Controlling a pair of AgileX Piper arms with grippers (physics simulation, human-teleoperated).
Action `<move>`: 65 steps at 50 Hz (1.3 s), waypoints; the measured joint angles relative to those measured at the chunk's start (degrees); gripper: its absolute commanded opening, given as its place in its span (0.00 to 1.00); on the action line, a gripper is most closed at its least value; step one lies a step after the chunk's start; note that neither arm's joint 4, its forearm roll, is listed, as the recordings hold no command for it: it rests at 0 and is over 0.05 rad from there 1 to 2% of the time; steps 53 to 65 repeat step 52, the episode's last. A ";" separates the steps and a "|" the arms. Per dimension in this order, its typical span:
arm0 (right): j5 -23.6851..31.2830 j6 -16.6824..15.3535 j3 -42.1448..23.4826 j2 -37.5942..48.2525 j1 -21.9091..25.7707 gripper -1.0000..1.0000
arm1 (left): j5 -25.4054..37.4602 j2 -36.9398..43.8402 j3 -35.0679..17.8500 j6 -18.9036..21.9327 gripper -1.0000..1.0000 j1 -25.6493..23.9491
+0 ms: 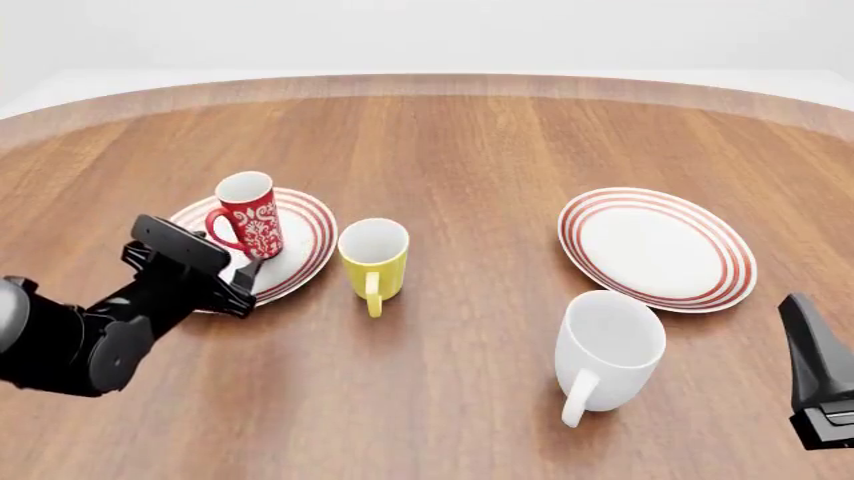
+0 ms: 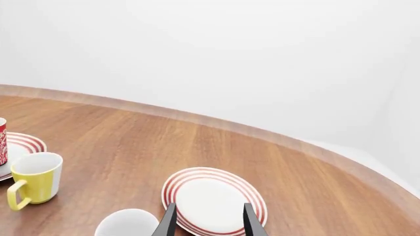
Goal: Put the red mug on the left plate.
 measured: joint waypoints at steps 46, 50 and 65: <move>0.25 -1.37 -0.02 0.00 -0.07 1.00 | -6.42 -10.79 14.29 -8.52 1.00 -12.16; 0.13 -1.70 -0.01 0.00 -0.15 1.00 | -6.15 -14.38 16.82 -10.42 1.00 -13.90; -0.03 -1.89 -0.01 0.00 -0.26 1.00 | -4.94 -17.43 18.08 -11.20 1.00 -14.66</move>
